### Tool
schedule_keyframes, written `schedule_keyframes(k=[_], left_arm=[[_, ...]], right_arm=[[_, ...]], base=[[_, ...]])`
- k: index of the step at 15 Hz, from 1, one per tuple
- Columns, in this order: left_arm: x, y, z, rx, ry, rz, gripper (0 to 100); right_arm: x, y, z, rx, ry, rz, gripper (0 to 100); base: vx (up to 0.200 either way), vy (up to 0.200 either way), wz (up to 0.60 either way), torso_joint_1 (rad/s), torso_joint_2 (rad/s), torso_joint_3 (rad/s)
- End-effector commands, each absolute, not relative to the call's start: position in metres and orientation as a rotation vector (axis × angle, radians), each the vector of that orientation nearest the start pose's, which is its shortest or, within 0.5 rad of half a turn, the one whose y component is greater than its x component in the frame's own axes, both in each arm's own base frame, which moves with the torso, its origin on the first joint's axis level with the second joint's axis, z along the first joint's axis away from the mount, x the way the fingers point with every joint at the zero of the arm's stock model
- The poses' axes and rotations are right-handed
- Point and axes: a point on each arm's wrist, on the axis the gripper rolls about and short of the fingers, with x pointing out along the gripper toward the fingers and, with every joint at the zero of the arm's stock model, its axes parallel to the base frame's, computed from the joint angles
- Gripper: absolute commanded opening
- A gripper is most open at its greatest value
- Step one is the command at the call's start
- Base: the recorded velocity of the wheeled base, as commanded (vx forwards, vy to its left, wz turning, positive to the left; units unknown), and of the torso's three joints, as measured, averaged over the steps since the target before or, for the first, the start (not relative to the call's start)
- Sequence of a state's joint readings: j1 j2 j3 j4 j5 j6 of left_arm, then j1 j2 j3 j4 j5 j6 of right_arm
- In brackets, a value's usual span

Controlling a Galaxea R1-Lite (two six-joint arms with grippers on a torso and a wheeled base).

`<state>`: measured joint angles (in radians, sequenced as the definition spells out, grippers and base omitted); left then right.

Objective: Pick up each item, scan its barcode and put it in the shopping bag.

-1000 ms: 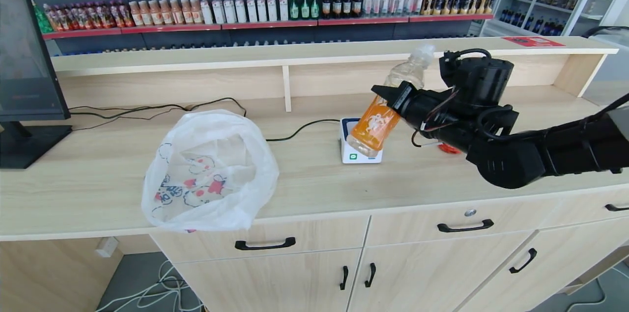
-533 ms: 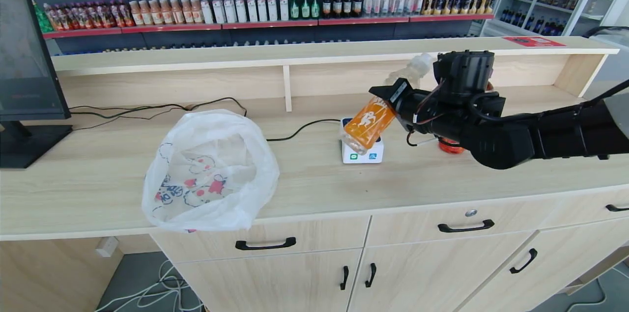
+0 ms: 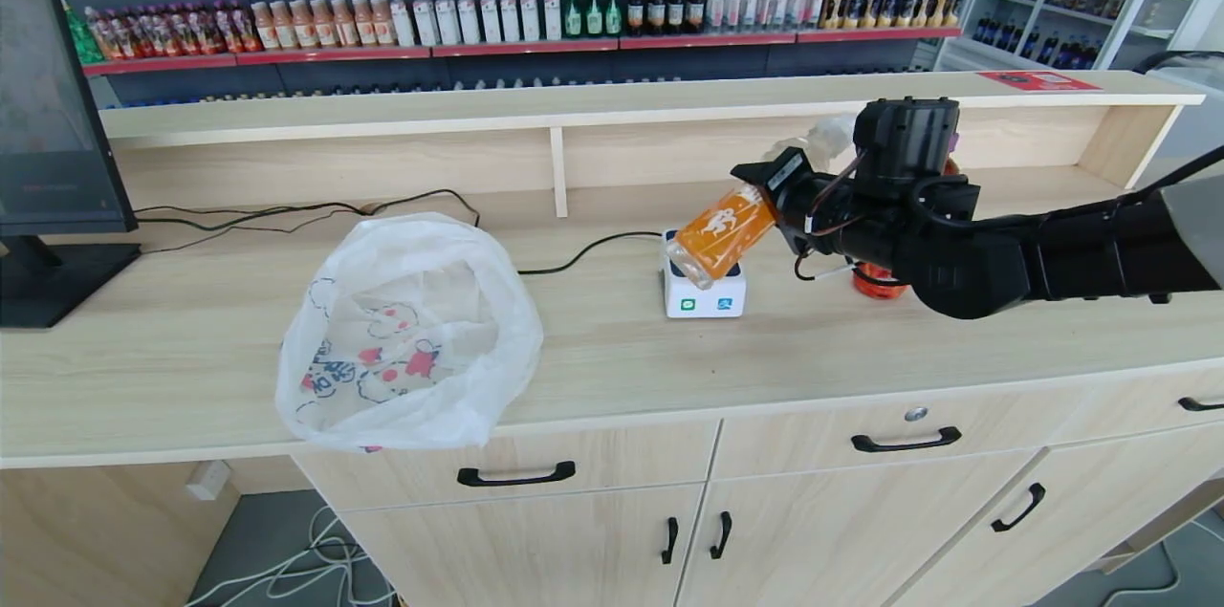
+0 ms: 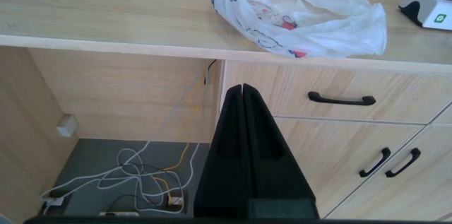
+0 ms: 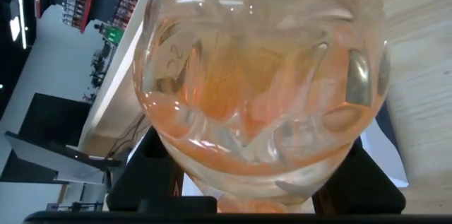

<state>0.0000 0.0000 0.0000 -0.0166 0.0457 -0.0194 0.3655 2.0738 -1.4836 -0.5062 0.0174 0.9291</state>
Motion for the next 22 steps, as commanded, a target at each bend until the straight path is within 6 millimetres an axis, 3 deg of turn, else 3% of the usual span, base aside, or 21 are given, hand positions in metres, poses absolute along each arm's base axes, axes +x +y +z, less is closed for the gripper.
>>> schedule_keyframes(k=[1,11,15,19,22], left_arm=[[-0.023,0.001,0.077,-0.020,-0.017,0.046,0],[-0.023,0.001,0.077,-0.020,-0.017,0.046,0],[-0.023,0.001,0.077,-0.020,-0.016,0.046,0],[-0.023,0.001,0.077,-0.020,-0.017,0.046,0],[-0.023,0.001,0.077,-0.020,-0.017,0.046,0]], right_arm=[[0.407,0.157,0.214,0.903,0.268,0.311,0],[0.414,0.161,0.214,0.975,0.268,0.314,0],[0.403,0.158,0.228,0.968,0.216,0.322,0],[0.376,0.147,0.255,0.773,0.025,0.416,0],[0.317,0.142,0.288,0.494,-0.083,0.587,0]], base=[[0.000,0.000,0.00,0.000,0.00,0.000],[0.000,0.000,0.00,0.000,0.00,0.000],[0.000,0.000,0.00,0.000,0.00,0.000],[0.000,0.000,0.00,0.000,0.00,0.000],[0.000,0.000,0.00,0.000,0.00,0.000]])
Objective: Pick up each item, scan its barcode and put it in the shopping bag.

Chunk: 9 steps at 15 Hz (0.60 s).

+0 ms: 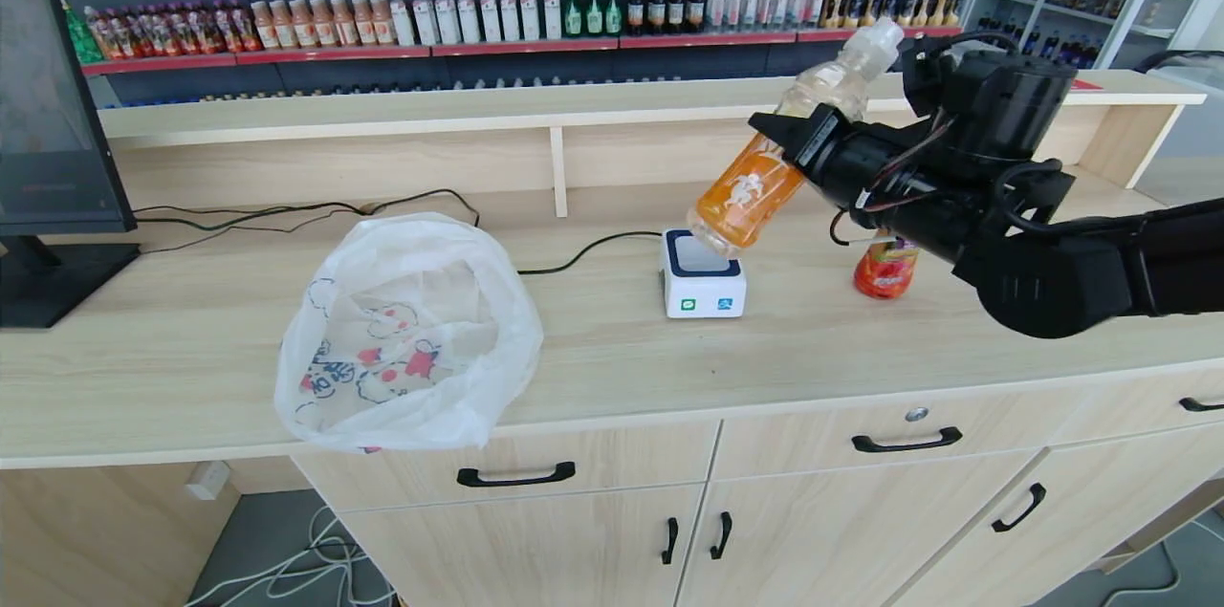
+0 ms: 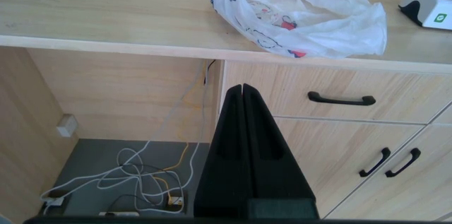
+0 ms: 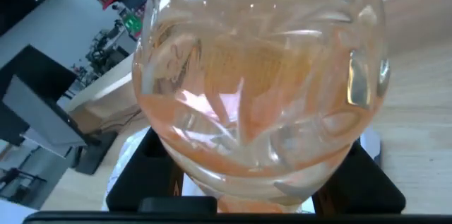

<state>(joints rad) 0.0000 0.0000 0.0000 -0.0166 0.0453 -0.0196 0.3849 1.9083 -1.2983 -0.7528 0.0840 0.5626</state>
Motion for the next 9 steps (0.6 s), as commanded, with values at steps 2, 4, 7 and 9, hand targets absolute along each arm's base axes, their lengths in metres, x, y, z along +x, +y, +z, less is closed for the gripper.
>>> schedule_keyframes(k=[2,4,7,9], left_arm=[[-0.023,0.001,0.077,-0.020,-0.017,0.046,0],[-0.023,0.001,0.077,-0.020,-0.017,0.046,0],[-0.023,0.001,0.077,-0.020,-0.016,0.046,0],[-0.023,0.001,0.077,-0.020,-0.017,0.046,0]], right_arm=[[0.292,0.148,0.292,0.305,-0.139,0.619,0],[0.251,0.148,0.287,0.168,-0.165,0.660,0],[0.197,0.124,0.279,0.021,-0.203,0.657,0],[0.165,0.103,0.264,-0.017,-0.191,0.571,0]], base=[[0.000,0.000,0.00,0.000,0.00,0.000],[0.000,0.000,0.00,0.000,0.00,0.000],[0.000,0.000,0.00,0.000,0.00,0.000],[0.000,0.000,0.00,0.000,0.00,0.000]])
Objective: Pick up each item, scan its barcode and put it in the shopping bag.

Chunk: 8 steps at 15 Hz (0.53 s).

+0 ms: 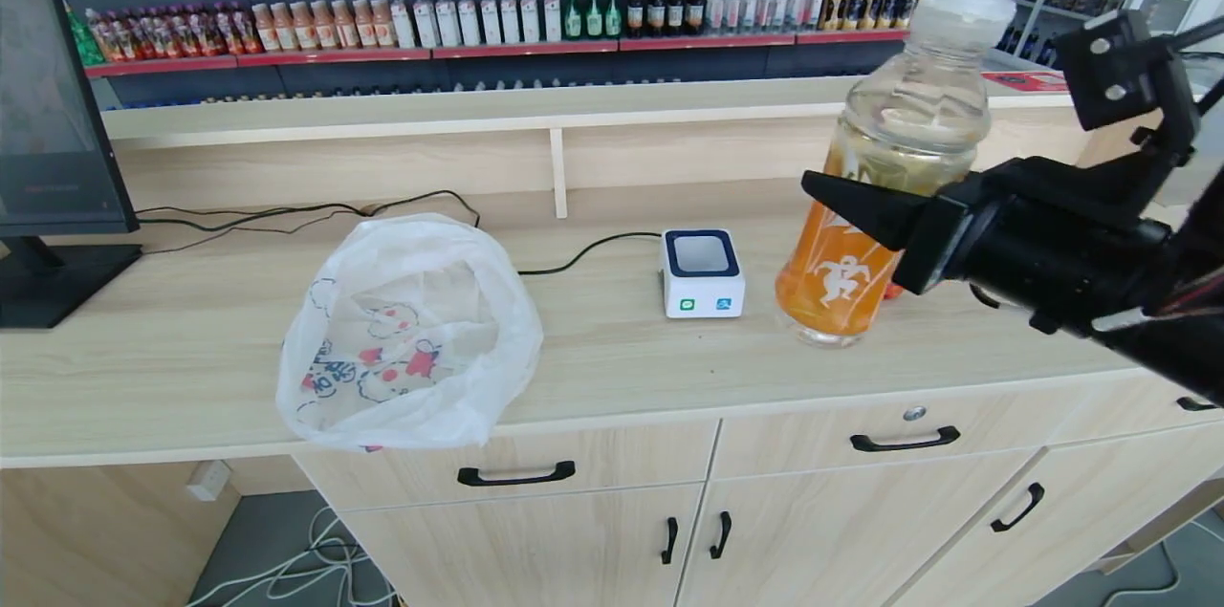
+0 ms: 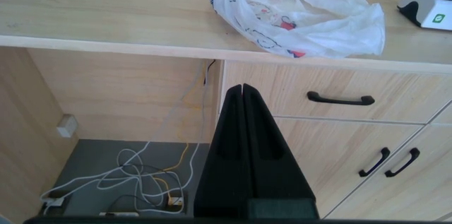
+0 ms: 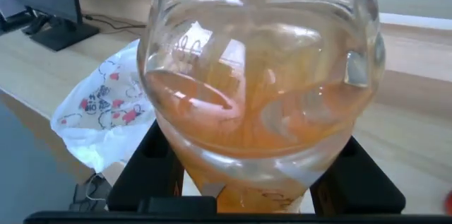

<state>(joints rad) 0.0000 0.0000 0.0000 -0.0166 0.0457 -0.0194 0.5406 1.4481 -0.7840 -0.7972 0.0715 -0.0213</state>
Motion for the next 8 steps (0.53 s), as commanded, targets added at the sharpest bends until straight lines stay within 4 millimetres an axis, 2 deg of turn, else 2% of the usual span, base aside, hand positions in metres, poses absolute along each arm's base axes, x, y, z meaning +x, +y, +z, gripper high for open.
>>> schedule_keyframes(k=[1,3,5,8], left_arm=[[-0.023,0.001,0.077,-0.020,-0.016,0.046,0],[-0.023,0.001,0.077,-0.016,-0.011,0.043,0],[-0.023,0.001,0.077,-0.006,-0.011,0.043,0],[-0.023,0.001,0.077,-0.008,-0.016,0.043,0]], right_arm=[[0.155,0.096,0.258,-0.023,-0.186,0.555,0],[0.125,0.077,0.243,-0.028,-0.189,0.513,0],[0.114,0.069,0.236,-0.048,-0.197,0.503,0],[0.111,0.067,0.228,-0.080,-0.183,0.504,0]], base=[[0.000,0.000,0.00,0.000,0.00,0.000],[0.000,0.000,0.00,0.000,0.00,0.000],[0.000,0.000,0.00,0.000,0.00,0.000],[0.000,0.000,0.00,0.000,0.00,0.000]])
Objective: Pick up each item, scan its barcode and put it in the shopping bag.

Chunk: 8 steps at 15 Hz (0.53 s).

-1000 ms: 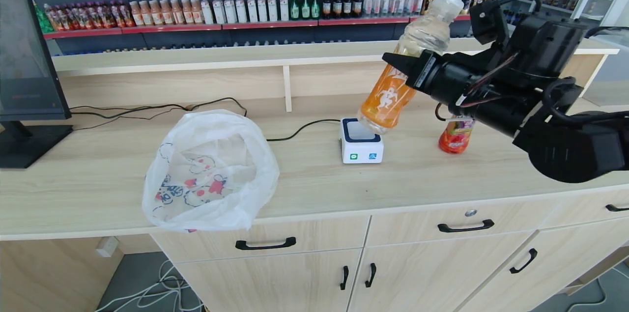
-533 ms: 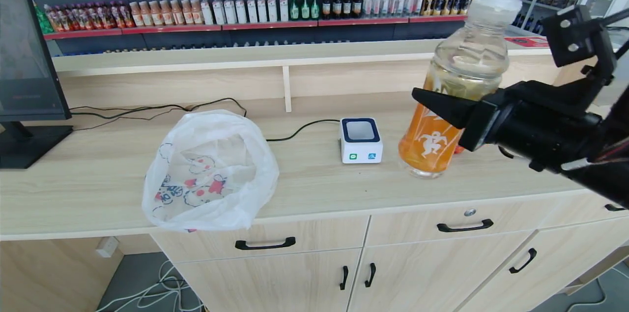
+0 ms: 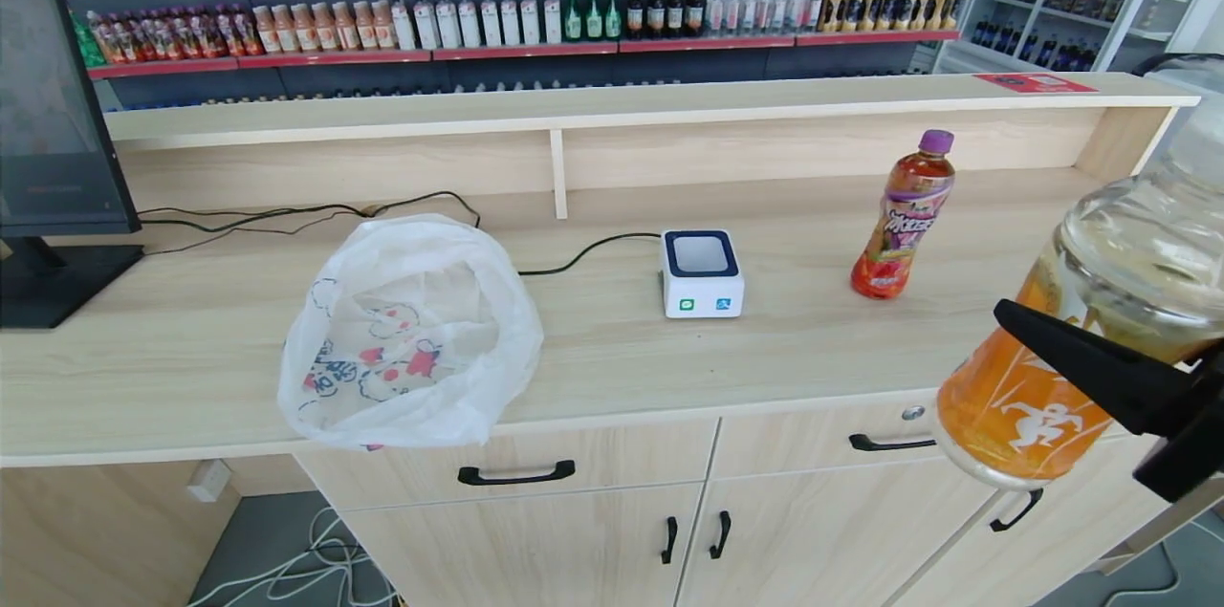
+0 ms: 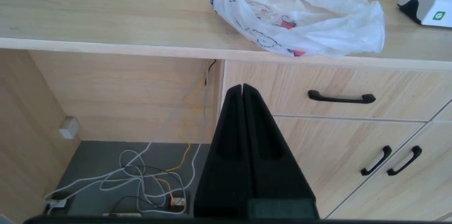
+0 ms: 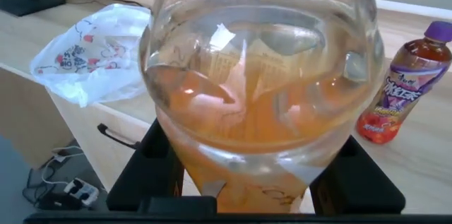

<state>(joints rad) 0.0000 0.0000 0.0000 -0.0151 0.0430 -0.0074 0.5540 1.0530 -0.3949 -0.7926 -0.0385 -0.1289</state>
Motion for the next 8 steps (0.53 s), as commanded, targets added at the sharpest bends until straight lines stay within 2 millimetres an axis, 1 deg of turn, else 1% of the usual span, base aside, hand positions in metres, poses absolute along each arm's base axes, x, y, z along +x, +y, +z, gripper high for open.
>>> schedule_keyframes(k=[1,4,6,8], left_arm=[[-0.023,0.001,0.077,-0.007,-0.019,0.043,0],[-0.023,0.001,0.077,-0.010,-0.017,0.044,0],[-0.023,0.001,0.077,-0.013,-0.017,0.044,0],[-0.023,0.001,0.078,-0.013,-0.020,0.044,0]], right_arm=[[0.111,0.067,0.224,-0.084,-0.169,0.505,0],[0.113,0.067,0.220,-0.089,-0.149,0.494,0],[0.115,0.063,0.213,-0.107,-0.121,0.462,0],[0.114,0.063,0.211,-0.109,-0.120,0.464,0]], base=[[-0.200,0.000,0.00,-0.002,0.00,0.007],[-0.200,0.000,0.00,0.001,0.00,0.004],[-0.200,0.000,0.00,0.017,0.01,0.000],[0.000,0.000,0.00,0.000,0.00,0.000]])
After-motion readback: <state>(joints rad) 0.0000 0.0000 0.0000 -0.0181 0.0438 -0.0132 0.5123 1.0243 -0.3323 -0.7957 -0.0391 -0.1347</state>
